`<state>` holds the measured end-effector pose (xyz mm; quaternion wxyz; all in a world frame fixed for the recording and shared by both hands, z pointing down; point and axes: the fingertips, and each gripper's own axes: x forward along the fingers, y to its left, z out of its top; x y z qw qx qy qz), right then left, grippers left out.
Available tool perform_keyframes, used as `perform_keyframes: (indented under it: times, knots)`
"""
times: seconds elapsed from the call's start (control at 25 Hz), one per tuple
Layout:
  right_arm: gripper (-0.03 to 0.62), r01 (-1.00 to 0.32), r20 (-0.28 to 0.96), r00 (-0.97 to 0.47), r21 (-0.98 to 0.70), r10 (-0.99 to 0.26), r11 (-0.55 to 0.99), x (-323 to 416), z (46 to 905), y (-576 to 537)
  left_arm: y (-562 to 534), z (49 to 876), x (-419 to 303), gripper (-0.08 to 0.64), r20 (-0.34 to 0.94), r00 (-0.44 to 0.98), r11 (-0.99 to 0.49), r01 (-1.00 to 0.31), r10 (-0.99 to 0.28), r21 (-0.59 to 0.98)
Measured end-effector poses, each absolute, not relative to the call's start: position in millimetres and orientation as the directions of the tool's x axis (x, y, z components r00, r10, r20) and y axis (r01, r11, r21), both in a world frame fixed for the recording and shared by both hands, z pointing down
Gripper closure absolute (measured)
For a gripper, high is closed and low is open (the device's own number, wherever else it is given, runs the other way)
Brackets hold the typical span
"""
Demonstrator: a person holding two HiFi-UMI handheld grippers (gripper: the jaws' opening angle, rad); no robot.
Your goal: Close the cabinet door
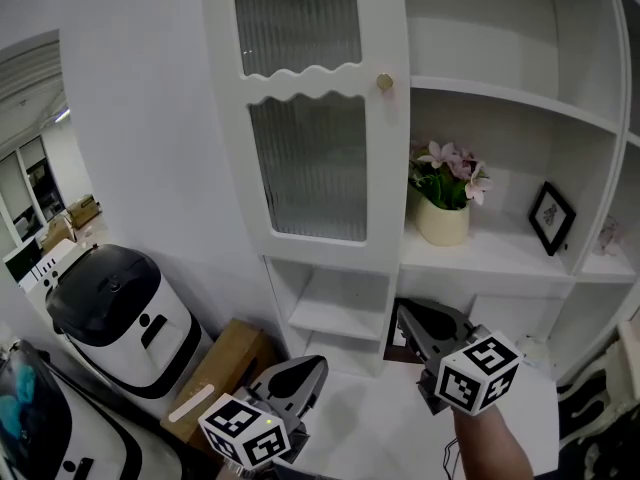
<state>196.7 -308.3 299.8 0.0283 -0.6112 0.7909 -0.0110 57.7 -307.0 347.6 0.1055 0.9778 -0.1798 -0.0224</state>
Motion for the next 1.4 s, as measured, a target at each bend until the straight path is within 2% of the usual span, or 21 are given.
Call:
perform_keyframes:
  times: [0.36,1.0,1.4]
  knots:
    - [0.583,-0.934,-0.031,-0.356,-0.007,-0.934,0.356,187,305,-237,-256,345,66,0.555,-0.005,0.899,-0.879,-0.427,-0.438,0.210]
    - [0.585,-0.874,-0.033,-0.483,-0.046,-0.875,0.484,178,323,-144,-165,348,49,0.555,0.021,0.809,-0.793,-0.581,-0.588,0.184]
    - [0.586,-0.885,-0.004,-0.461,-0.066,-0.887,0.461,146,338,-130,-155,351,13,0.555,0.034,0.823,-0.805,-0.562,-0.567,0.191]
